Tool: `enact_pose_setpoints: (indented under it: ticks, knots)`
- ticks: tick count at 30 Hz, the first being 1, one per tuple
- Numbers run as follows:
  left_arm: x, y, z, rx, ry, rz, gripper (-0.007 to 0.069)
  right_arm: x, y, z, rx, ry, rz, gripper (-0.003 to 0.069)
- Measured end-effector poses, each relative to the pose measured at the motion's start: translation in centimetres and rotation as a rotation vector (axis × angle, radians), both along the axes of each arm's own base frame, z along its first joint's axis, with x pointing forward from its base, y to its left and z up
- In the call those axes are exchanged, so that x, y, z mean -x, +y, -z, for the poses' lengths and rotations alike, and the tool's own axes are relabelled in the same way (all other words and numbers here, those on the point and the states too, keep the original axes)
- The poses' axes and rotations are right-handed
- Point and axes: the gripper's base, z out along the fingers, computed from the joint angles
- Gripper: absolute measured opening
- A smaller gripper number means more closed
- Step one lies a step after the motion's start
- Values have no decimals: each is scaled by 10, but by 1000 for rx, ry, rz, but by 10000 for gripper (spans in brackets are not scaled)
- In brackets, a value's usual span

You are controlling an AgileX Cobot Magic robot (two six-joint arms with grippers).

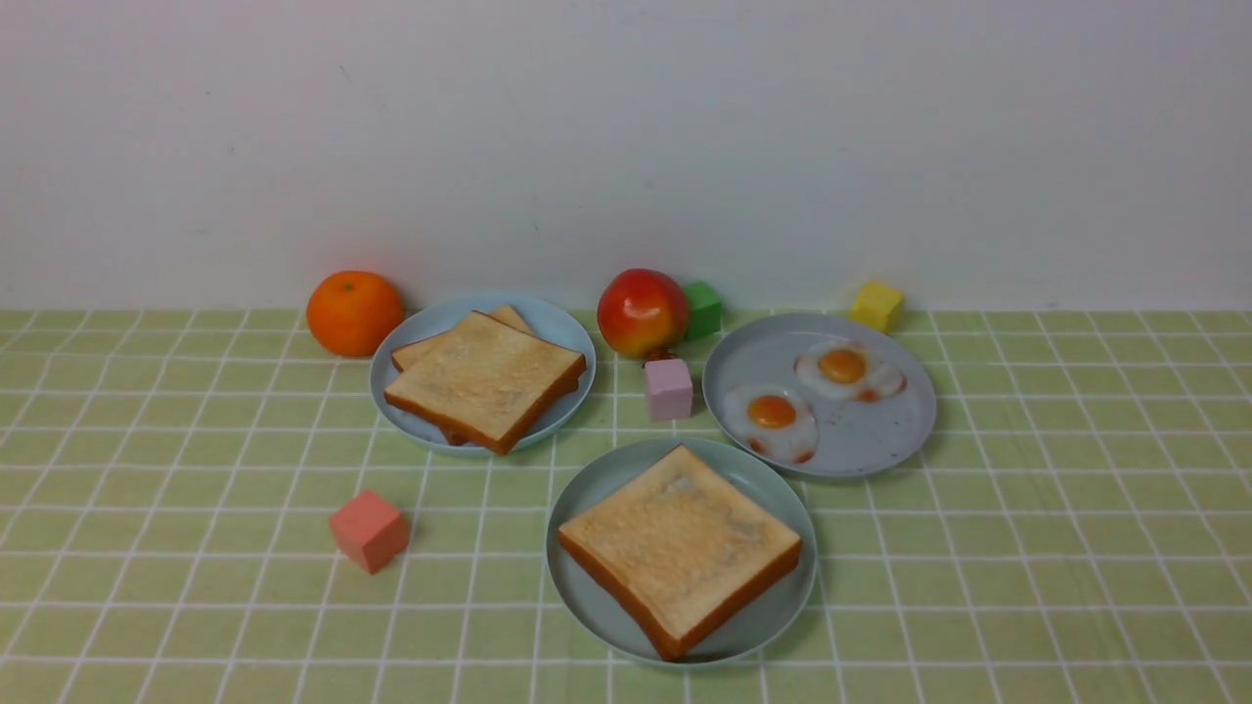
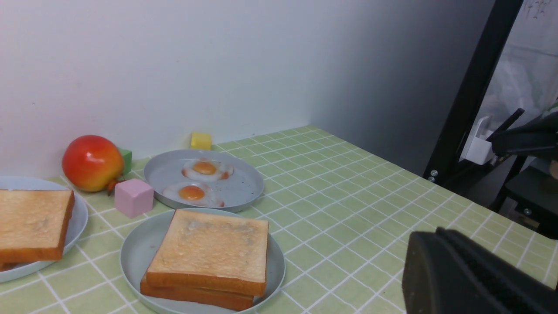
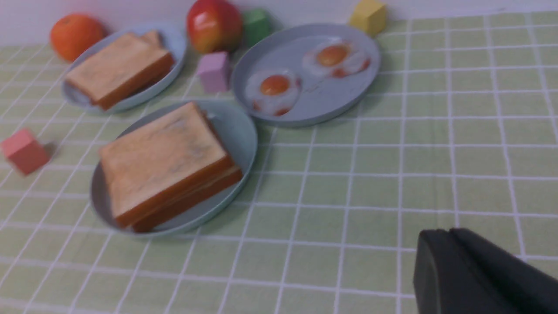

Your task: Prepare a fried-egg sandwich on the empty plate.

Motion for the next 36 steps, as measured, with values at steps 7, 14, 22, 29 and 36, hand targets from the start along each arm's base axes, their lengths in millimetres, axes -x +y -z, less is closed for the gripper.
enact_pose_setpoints:
  ticks: [7, 14, 22, 29, 36]
  knots:
    - [0, 0, 0, 0, 0, 0, -13, 9, -5, 60, 48, -83, 94, -10]
    - [0, 0, 0, -1, 1, 0, -13, 9, -4, 73, 60, -67, 84, -10]
    - [0, 0, 0, -2, 1, 0, -13, 9, -4, 73, 54, -65, 83, -10]
    - [0, 0, 0, -2, 1, 0, -8, 9, -4, 73, 54, -65, 83, -7]
    - [0, 0, 0, -2, 1, 0, -1, 9, -4, 73, 54, -65, 83, -3]
